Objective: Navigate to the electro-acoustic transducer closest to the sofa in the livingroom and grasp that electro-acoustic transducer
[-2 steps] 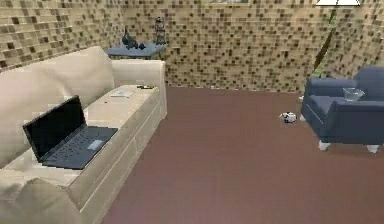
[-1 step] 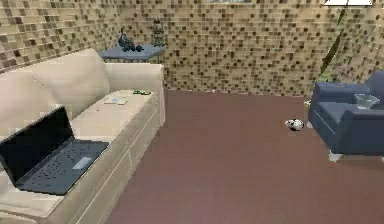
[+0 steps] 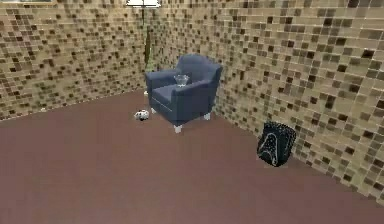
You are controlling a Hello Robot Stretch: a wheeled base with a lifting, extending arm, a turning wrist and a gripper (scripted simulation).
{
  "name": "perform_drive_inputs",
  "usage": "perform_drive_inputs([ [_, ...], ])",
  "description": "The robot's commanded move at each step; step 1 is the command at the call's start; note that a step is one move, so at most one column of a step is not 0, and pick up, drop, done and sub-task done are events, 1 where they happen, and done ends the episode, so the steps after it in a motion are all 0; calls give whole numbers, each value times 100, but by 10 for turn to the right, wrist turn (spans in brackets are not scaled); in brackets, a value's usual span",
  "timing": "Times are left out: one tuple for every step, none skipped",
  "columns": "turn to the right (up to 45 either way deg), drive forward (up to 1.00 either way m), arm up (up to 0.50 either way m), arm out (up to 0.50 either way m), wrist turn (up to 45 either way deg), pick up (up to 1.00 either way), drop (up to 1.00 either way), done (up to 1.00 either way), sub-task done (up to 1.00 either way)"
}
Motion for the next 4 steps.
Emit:
perform_drive_inputs([
  [450,0,0,0,0,0,0,0,0],
  [60,0,0,0,0,0,0,0,0],
  [0,10,0,0,0,0,0,0,0],
  [-450,0,0,0,0,0,0,0,0],
])
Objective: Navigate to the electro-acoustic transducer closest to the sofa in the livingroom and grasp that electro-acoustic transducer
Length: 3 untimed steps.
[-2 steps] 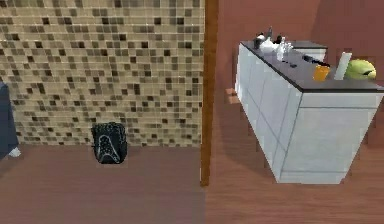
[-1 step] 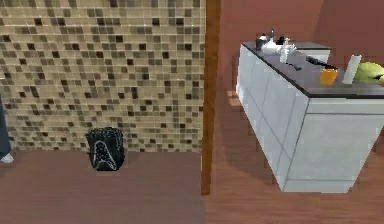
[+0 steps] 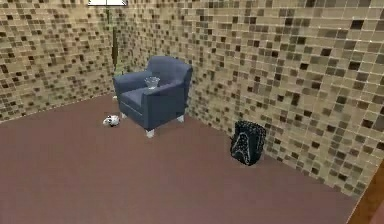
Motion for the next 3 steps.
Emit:
perform_drive_inputs([
  [-390,0,0,0,0,0,0,0,0],
  [0,25,0,0,0,0,0,0,0],
  [-450,0,0,0,0,0,0,0,0],
])
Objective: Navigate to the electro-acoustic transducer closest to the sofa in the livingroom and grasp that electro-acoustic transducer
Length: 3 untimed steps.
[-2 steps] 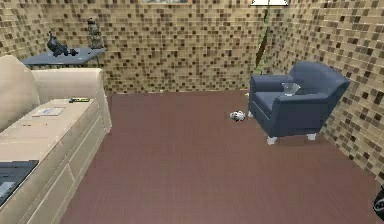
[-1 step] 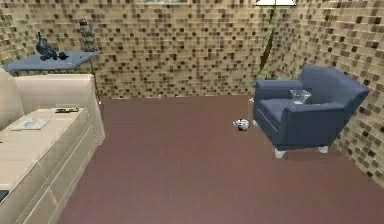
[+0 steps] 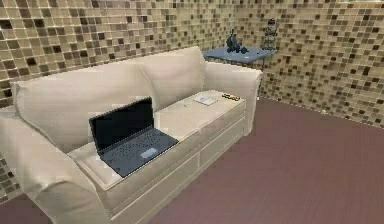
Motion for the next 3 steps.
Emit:
perform_drive_inputs([
  [-150,0,0,0,0,0,0,0,0],
  [0,20,0,0,0,0,0,0,0],
  [450,0,0,0,0,0,0,0,0],
])
